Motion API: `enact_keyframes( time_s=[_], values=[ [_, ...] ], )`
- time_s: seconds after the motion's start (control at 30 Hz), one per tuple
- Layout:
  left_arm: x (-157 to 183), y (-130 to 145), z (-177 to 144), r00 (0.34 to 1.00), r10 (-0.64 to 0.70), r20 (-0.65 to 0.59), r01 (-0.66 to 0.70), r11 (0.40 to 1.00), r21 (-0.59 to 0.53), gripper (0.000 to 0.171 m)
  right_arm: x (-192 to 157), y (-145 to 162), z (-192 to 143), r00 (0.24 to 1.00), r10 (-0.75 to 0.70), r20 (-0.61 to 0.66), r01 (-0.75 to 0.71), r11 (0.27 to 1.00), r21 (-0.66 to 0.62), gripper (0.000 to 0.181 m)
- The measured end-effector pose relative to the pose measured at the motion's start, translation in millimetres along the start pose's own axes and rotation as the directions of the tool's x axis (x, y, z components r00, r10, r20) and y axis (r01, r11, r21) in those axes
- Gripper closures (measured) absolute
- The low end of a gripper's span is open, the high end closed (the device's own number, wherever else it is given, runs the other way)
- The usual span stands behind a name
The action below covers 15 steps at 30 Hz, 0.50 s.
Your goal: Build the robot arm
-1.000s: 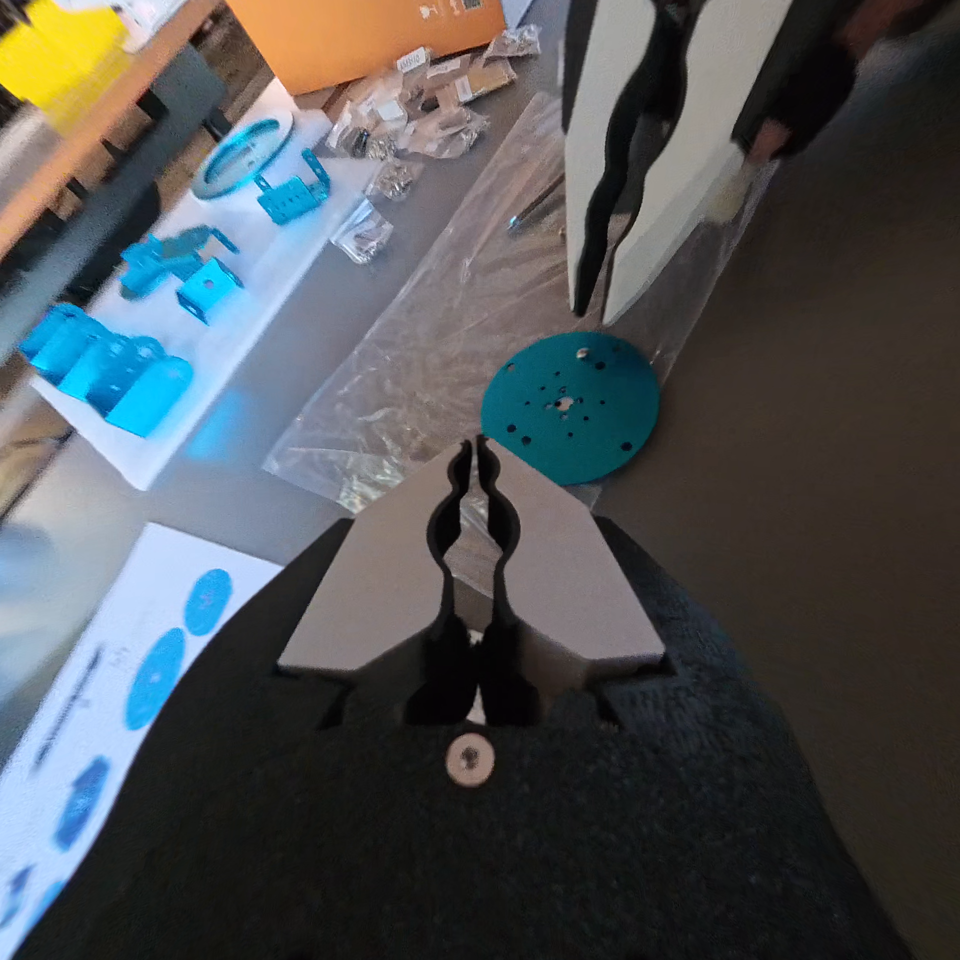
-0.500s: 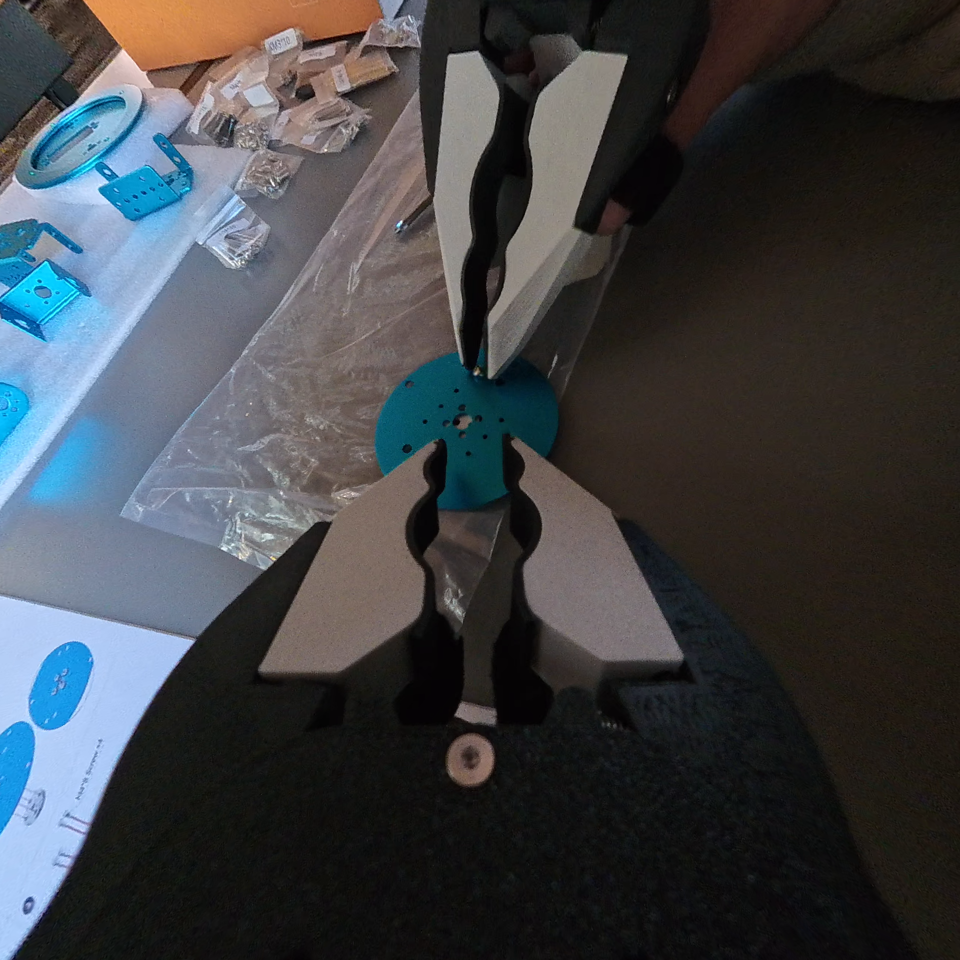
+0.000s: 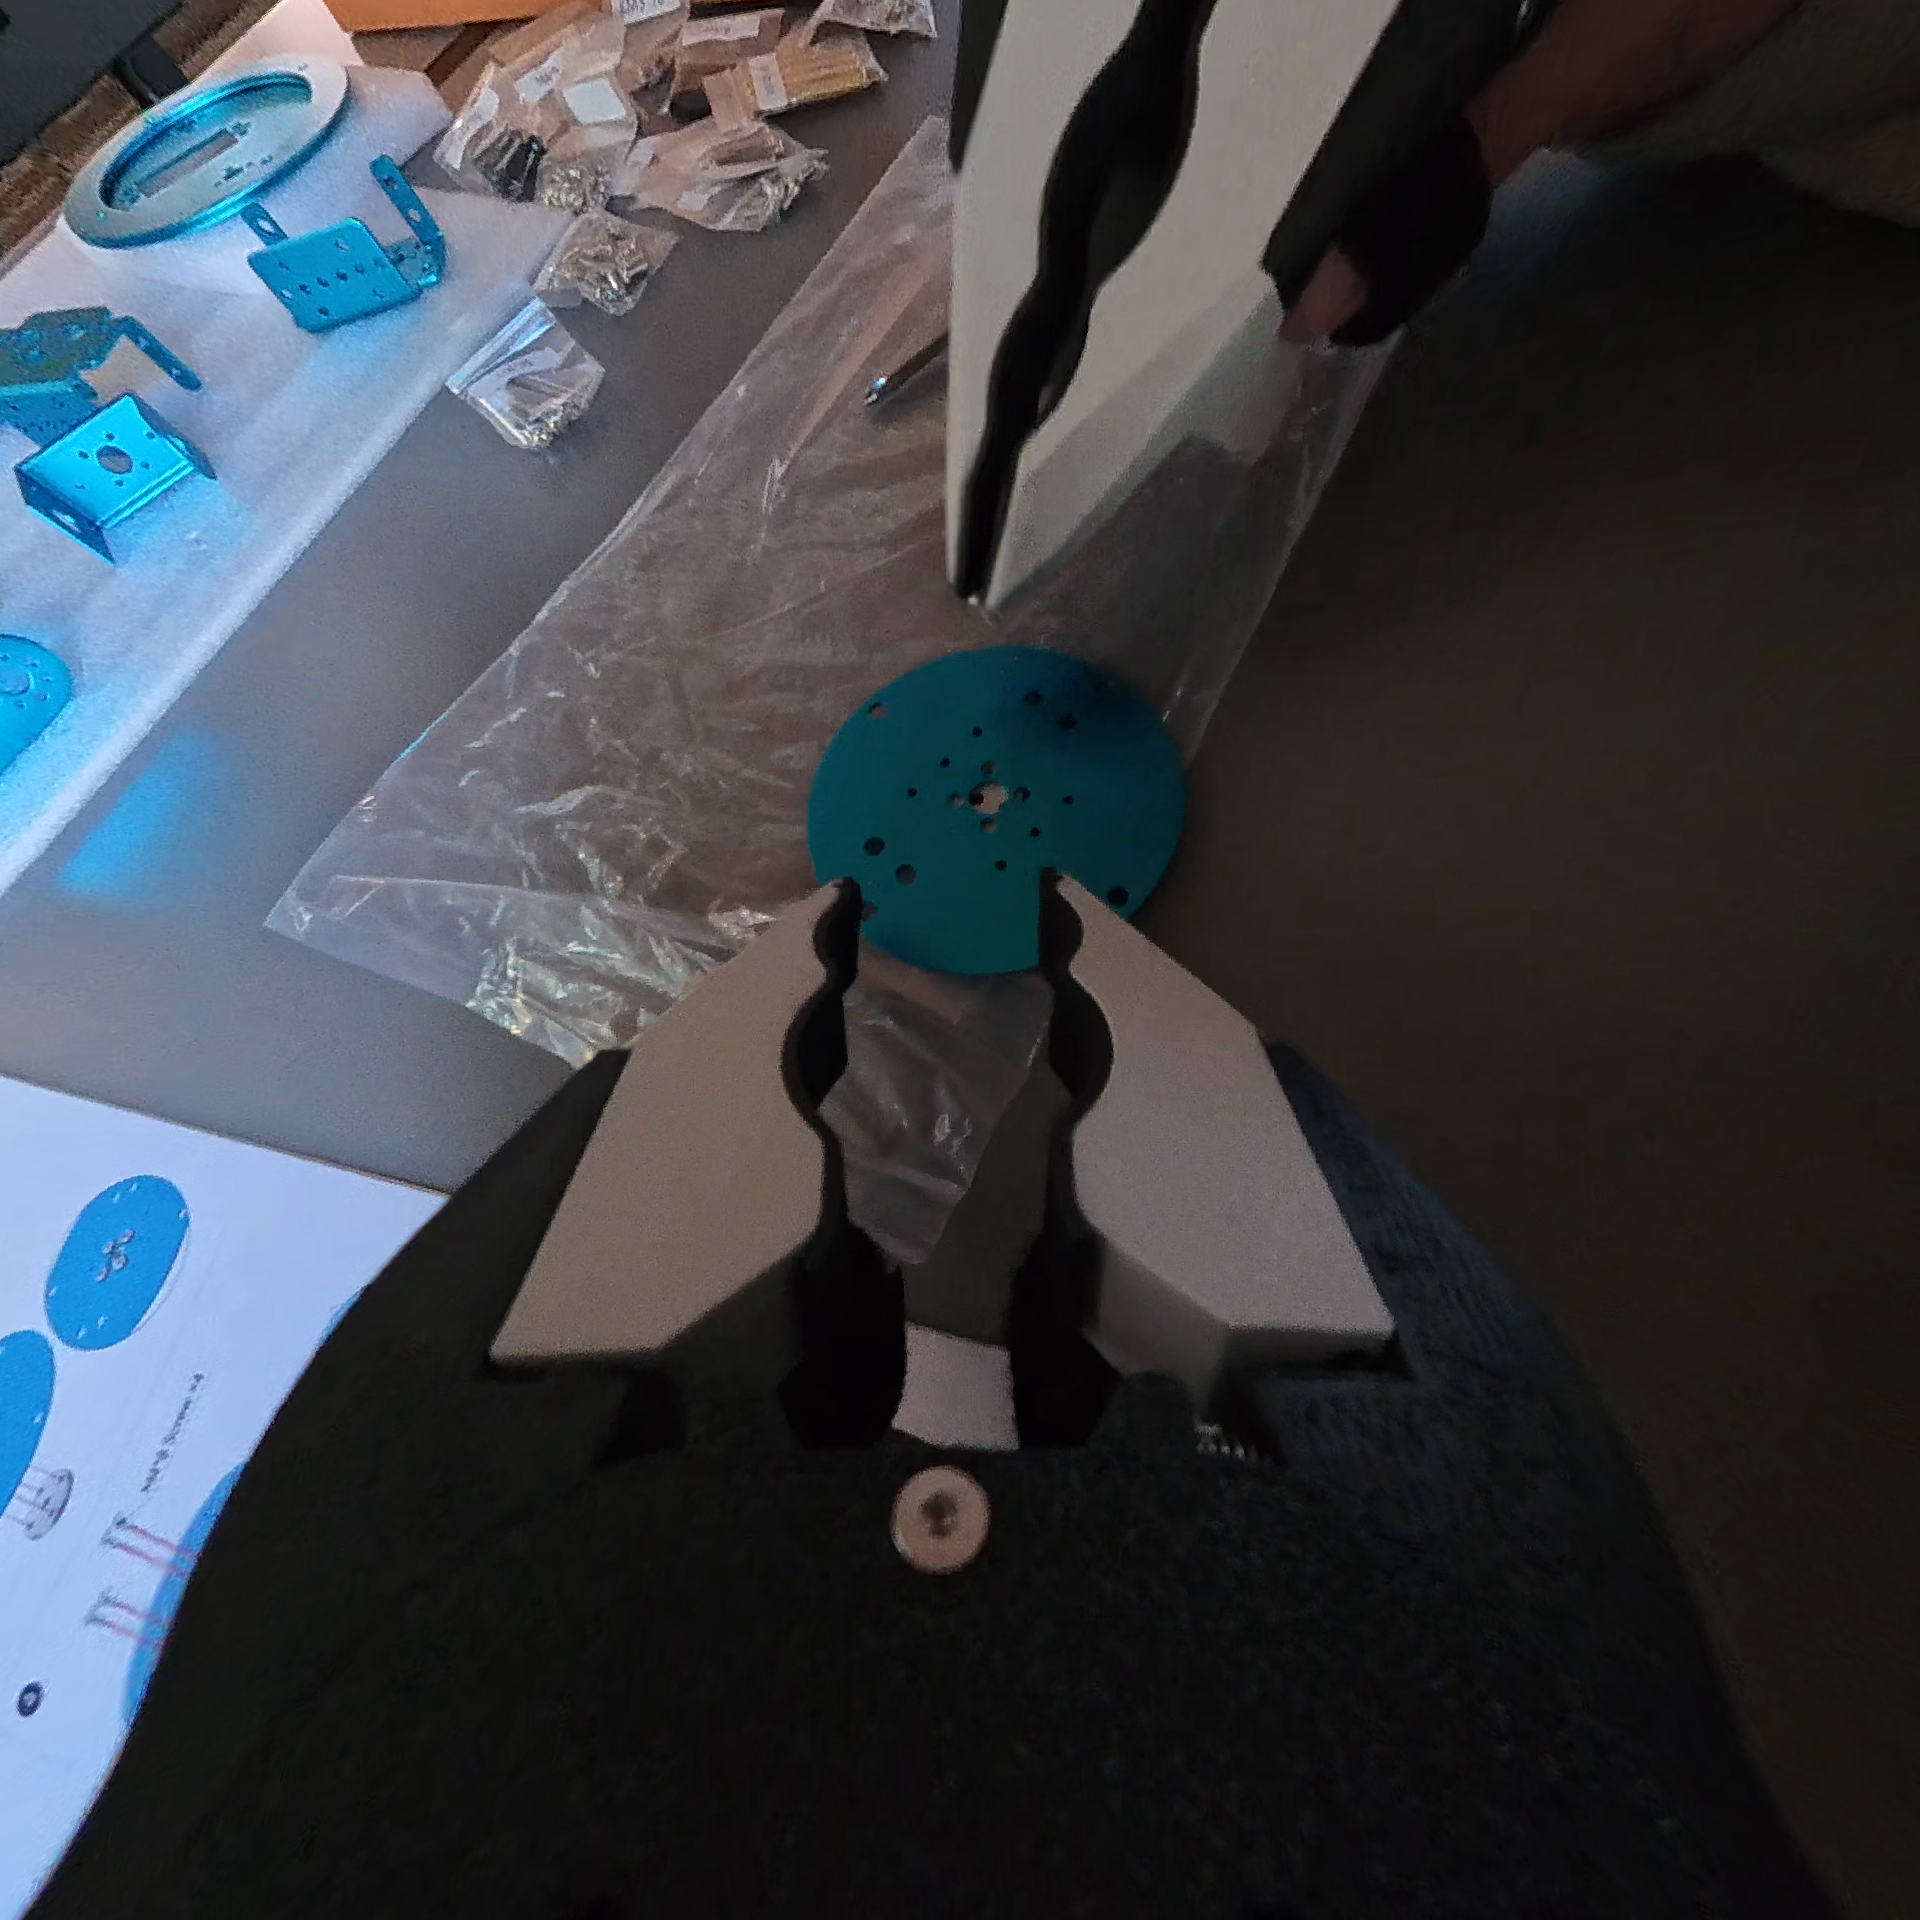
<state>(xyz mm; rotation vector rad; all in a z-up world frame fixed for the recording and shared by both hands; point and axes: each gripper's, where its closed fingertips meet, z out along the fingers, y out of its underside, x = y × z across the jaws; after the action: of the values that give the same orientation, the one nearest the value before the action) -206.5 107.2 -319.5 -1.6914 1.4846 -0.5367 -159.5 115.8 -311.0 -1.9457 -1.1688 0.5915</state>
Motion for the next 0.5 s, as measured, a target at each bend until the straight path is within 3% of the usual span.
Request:
enact_keyframes(
  time_s=[0.13, 0.3, 0.5],
  values=[
    [2.6, 0.2, 3.4, 1.000, 0.015, -0.008, -0.015, 1.000, -0.009, 0.134, -4.2, -9.5, 0.2, 0.996, -0.081, -0.037, 0.084, 0.994, 0.064, 0.178],
    [2.5, -4.6, 3.0, 1.000, 0.006, -0.005, -0.006, 1.000, 0.019, 0.134, -6.7, -4.7, 13.2, 0.981, -0.166, -0.104, 0.169, 0.985, 0.021, 0.178],
    [-1.4, -9.7, -1.9, 0.999, -0.038, -0.004, 0.039, 0.997, 0.068, 0.134, -9.3, -2.7, 21.8, 0.978, -0.185, -0.097, 0.184, 0.983, -0.014, 0.178]
  ],
)
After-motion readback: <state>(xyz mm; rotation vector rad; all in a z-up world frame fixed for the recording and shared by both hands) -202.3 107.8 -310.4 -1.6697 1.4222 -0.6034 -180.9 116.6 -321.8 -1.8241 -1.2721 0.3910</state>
